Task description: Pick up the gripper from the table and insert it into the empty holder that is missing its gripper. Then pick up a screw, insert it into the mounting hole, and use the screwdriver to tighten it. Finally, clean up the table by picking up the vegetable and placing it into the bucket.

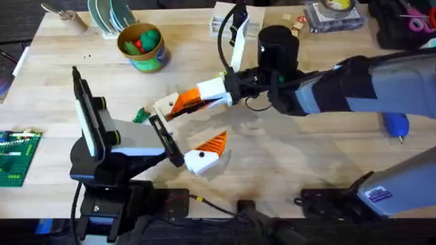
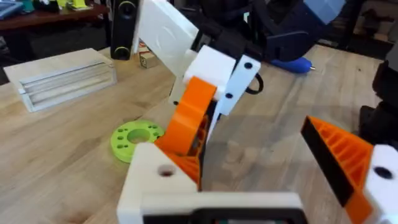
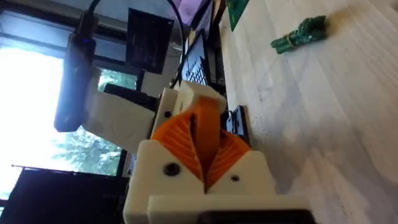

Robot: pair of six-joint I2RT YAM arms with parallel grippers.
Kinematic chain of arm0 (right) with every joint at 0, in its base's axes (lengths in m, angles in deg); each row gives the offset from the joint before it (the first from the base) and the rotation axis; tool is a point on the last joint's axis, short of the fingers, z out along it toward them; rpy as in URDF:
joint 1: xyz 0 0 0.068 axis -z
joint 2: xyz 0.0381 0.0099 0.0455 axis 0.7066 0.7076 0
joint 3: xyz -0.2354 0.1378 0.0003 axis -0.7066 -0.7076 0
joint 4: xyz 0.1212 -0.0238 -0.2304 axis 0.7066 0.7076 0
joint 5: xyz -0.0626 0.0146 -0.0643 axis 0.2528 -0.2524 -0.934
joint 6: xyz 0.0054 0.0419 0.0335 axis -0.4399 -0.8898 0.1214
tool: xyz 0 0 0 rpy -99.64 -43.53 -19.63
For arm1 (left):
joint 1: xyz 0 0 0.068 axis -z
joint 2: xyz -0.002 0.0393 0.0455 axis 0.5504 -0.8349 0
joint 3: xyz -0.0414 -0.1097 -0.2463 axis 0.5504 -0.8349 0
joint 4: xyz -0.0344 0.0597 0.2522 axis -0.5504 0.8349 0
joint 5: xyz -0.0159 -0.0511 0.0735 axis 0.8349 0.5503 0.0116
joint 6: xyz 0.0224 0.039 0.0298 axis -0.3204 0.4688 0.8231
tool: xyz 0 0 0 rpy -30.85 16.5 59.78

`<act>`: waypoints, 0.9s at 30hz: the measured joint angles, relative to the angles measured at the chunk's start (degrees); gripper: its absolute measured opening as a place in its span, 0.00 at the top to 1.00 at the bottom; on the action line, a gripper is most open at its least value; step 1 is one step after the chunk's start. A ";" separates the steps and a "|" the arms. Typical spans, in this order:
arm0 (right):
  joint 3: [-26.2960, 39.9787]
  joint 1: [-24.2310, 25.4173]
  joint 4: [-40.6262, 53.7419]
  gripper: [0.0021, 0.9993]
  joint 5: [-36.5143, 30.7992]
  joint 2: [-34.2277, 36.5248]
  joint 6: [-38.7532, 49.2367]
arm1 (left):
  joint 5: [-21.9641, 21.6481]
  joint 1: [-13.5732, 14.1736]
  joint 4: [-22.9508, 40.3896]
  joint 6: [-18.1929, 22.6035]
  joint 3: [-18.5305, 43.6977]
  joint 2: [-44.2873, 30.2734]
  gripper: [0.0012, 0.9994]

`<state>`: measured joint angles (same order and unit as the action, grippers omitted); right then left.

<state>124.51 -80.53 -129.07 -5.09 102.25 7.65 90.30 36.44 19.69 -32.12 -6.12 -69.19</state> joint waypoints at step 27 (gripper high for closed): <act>0.15 -0.81 -0.52 0.99 -3.08 -0.01 5.93 | 0.96 -0.72 0.00 0.04 -0.04 0.01 0.01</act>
<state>124.66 -81.34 -129.59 -8.18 102.24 13.57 91.26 35.72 19.69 -32.09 -6.17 -69.18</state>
